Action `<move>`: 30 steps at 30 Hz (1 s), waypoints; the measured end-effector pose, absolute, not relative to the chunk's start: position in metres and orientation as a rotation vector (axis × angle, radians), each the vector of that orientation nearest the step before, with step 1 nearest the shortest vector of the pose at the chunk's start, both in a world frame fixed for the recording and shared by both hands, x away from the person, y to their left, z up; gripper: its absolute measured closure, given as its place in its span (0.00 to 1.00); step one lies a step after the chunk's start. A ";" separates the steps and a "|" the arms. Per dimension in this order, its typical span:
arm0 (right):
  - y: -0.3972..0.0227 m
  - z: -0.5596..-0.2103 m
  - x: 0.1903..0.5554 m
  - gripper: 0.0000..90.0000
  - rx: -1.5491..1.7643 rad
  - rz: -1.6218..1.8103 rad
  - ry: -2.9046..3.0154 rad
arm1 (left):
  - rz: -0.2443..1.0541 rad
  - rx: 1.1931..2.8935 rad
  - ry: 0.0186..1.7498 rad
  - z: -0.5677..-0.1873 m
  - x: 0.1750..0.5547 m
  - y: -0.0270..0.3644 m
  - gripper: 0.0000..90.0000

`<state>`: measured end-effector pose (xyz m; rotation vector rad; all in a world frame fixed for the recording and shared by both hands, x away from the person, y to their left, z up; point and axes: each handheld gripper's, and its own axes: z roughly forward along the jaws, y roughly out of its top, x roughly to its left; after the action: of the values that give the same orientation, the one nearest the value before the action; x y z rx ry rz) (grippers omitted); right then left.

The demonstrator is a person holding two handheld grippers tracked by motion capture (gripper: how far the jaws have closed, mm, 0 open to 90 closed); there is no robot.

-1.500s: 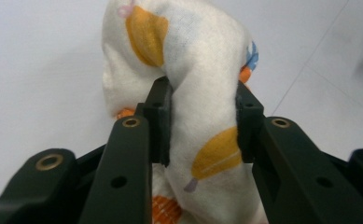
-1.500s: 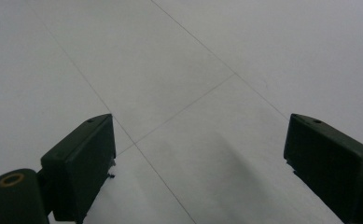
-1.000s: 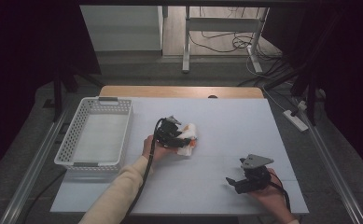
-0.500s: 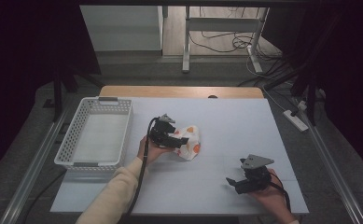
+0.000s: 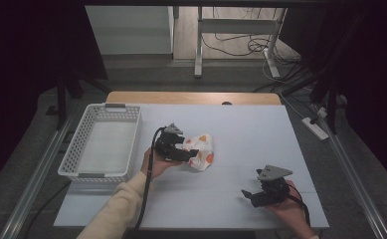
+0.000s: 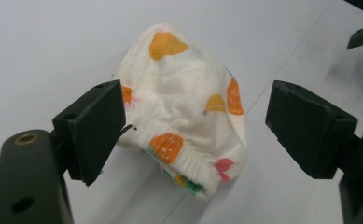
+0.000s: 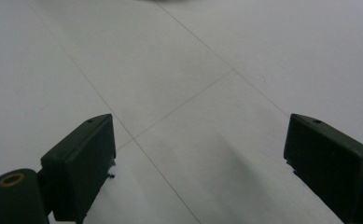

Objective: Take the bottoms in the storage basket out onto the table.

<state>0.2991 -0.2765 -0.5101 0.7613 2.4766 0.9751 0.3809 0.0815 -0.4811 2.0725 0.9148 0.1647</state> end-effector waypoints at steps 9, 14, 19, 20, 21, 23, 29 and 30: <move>-0.277 -0.510 0.299 0.10 0.764 0.974 2.475 | 0.164 2.063 0.903 -0.478 0.368 0.093 0.21; -0.276 -0.511 0.299 0.10 0.765 0.968 2.478 | 0.178 2.073 0.894 -0.474 0.358 0.098 0.21; -0.277 -0.510 0.299 0.10 0.765 0.969 2.473 | 0.201 2.069 0.886 -0.467 0.348 0.106 0.21; -0.277 -0.510 0.299 0.10 0.765 0.971 2.472 | 0.209 2.070 0.889 -0.466 0.345 0.109 0.21; -0.277 -0.511 0.299 0.10 0.765 0.969 2.473 | 0.211 2.070 0.891 -0.466 0.344 0.111 0.21; -0.277 -0.511 0.299 0.10 0.766 0.968 2.474 | 0.214 2.062 0.902 -0.465 0.340 0.116 0.21; -0.277 -0.510 0.299 0.10 0.768 0.968 2.472 | 0.239 2.047 0.912 -0.462 0.328 0.128 0.21; -0.277 -0.510 0.299 0.10 0.769 0.968 2.472 | 0.241 2.046 0.914 -0.462 0.326 0.130 0.21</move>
<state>0.2995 -0.2768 -0.5104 0.7689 2.4717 0.9683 0.3257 0.1297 -0.4619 2.0457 0.9143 0.2415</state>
